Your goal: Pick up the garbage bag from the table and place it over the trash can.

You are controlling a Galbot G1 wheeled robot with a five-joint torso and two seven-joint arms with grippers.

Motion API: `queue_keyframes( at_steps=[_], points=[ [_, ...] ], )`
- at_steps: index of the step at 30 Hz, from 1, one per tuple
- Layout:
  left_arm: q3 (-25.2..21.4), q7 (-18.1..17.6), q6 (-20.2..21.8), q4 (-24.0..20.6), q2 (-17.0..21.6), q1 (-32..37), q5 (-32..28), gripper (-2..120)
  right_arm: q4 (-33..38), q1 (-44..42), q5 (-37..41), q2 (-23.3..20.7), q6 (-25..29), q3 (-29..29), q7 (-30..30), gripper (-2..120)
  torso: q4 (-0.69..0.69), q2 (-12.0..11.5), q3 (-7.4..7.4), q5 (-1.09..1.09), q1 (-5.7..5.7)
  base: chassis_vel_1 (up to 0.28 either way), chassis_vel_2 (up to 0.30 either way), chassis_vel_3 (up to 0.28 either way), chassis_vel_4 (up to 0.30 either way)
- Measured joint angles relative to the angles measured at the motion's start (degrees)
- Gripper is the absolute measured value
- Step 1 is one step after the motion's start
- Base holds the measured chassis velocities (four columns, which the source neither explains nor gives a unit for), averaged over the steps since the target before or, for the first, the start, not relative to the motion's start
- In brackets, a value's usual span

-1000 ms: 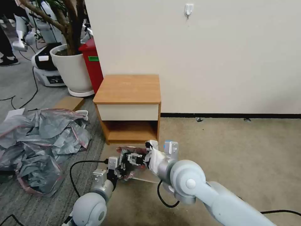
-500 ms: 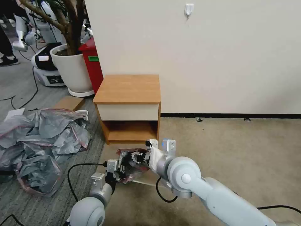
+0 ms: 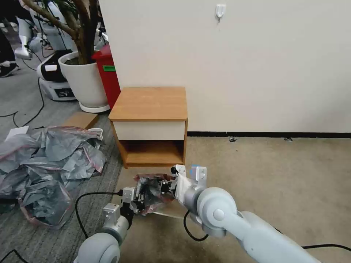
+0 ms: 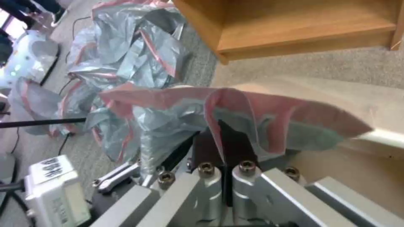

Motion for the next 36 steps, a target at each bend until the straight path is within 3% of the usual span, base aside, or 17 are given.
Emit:
queue_keyframes(
  at_steps=[17, 36],
  points=[
    [-0.25, -0.09, -0.04, 0.23, -2.09, 1.59, -0.57, 2, 3.44, 0.28, -1.57, -0.66, 5.24, 4.26, -4.30, 0, 0.00, 0.00, 0.00, 0.00, -0.01, 0.000, 0.000, 0.000, 0.000],
    [-5.45, 2.14, -2.88, -2.78, -2.91, 3.71, -7.44, 2, -0.59, -1.82, -3.97, -7.46, 1.04, 12.16, -4.53, 0, 0.00, 0.00, 0.00, 0.01, -0.01, 0.000, 0.000, 0.000, 0.000]
  ],
)
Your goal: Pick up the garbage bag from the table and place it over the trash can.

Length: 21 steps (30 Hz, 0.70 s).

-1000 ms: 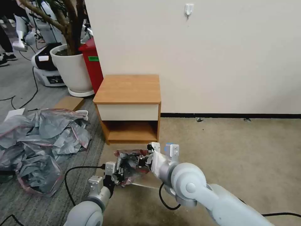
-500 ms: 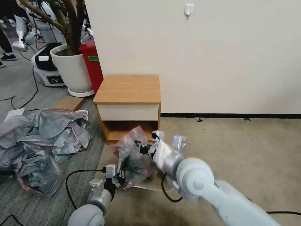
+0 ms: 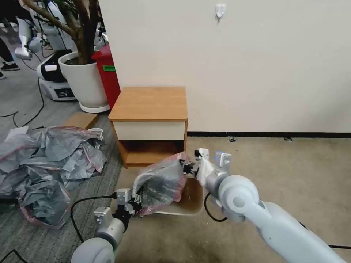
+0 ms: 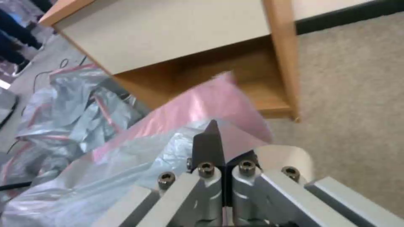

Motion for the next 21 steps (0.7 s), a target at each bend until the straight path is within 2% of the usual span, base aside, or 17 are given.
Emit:
queue_keyframes(
  at_steps=[11, 13, 18, 21],
  points=[
    [-2.18, -1.21, -0.80, 0.02, -2.92, -1.46, -1.64, 2, 3.70, -5.40, 0.27, -3.48, -0.36, 6.60, -2.13, 3, 0.00, 0.00, 0.00, -0.01, 0.00, 0.000, 0.000, 0.000, 0.000],
    [-2.37, -1.53, -0.97, 0.09, -3.22, -1.60, -2.07, 2, 3.93, -5.97, 0.29, -3.74, -0.40, 7.10, -2.38, 0, -0.01, 0.00, 0.00, -0.01, 0.00, 0.000, 0.000, 0.000, 0.000],
    [-2.83, -2.04, -1.10, -0.30, -4.37, -1.57, -4.65, 2, 3.97, -7.60, 0.26, -4.10, -0.70, 8.48, -2.99, 4, 0.00, 0.00, 0.00, -0.01, 0.00, 0.000, 0.000, 0.000, 0.000],
    [-3.03, -2.18, -1.10, -0.89, -4.62, -1.41, -5.77, 2, 3.55, -8.22, 0.06, -4.01, -0.74, 8.90, -3.24, 0, 0.00, 0.00, 0.00, -0.01, 0.00, 0.000, 0.000, 0.000, 0.000]
  ],
)
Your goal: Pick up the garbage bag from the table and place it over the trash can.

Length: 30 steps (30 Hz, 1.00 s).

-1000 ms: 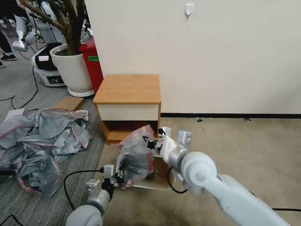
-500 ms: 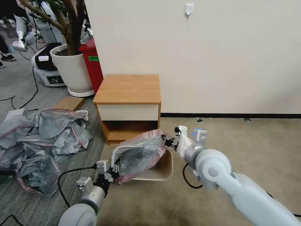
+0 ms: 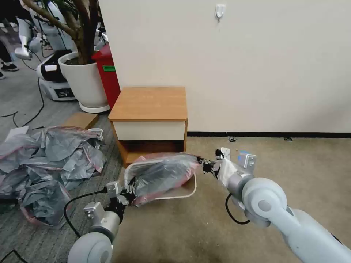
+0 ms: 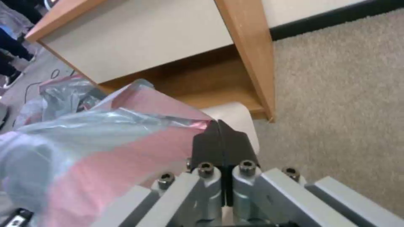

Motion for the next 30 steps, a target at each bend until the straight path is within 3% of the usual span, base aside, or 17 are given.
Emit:
queue_keyframes(
  at_steps=[16, 19, 22, 25, 30],
  points=[
    [-0.80, -0.21, -1.03, 0.18, -0.31, -0.06, -0.38, 2, 1.54, -1.90, -2.12, -1.24, -0.05, 3.84, -1.68, 0, 0.00, 0.00, 0.00, 0.00, 0.00, 0.000, 0.000, 0.000, 0.000],
    [-1.14, -0.26, -1.22, 0.29, -0.37, -0.11, -0.35, 2, 2.83, -2.52, -0.56, -0.41, 1.53, 6.61, -1.06, 7, 0.01, 0.00, 0.00, 0.00, 0.00, 0.000, 0.000, 0.000, 0.000],
    [-1.48, -0.27, -1.35, 0.66, -0.72, -0.13, -0.27, 2, 7.32, -5.75, 9.86, 1.50, 3.67, 12.96, -0.61, 22, 0.01, 0.00, 0.00, -0.01, 0.00, 0.000, 0.000, 0.000, 0.000],
    [-1.49, -0.27, -1.44, 0.90, -0.94, -0.19, -0.23, 2, 10.89, -8.79, 15.00, 2.97, 2.33, 15.30, 0.48, 32, -0.01, 0.00, 0.00, -0.01, 0.00, 0.000, 0.000, 0.000, 0.000],
    [-1.36, -0.27, -1.47, 1.01, -1.20, -0.30, -0.11, 2, 14.78, -11.99, 16.75, 6.12, 0.16, 13.88, 2.43, 50, 0.00, 0.00, 0.00, -0.01, 0.00, 0.000, 0.000, 0.000, 0.000]
  ],
)
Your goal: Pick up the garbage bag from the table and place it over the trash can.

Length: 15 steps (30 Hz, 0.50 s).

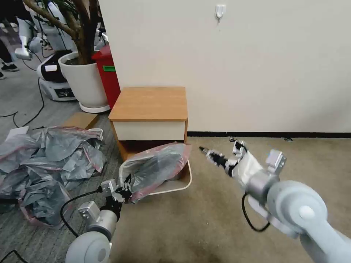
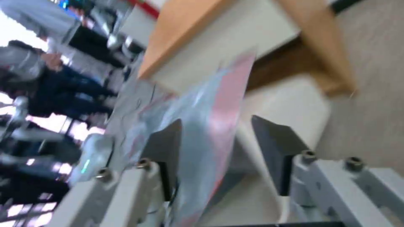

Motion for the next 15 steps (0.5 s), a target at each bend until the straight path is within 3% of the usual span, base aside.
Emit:
queue_keyframes(
  at_steps=[9, 15],
  points=[
    [-0.02, 0.16, -0.23, -0.73, -0.10, 0.70, 0.24, 2, -0.80, -0.78, -1.86, 3.29, -3.08, -4.64, 0.41, 84, 0.00, 0.00, 0.00, 0.00, 0.00, 0.000, 0.000, 0.000, 0.000],
    [0.19, 0.21, -0.25, -0.82, -0.28, 0.74, 0.54, 2, -3.01, 0.44, -2.58, 3.66, -2.91, -5.15, 0.41, 93, 0.00, 0.00, 0.00, 0.00, 0.00, 0.000, 0.000, 0.000, 0.000]
  ],
)
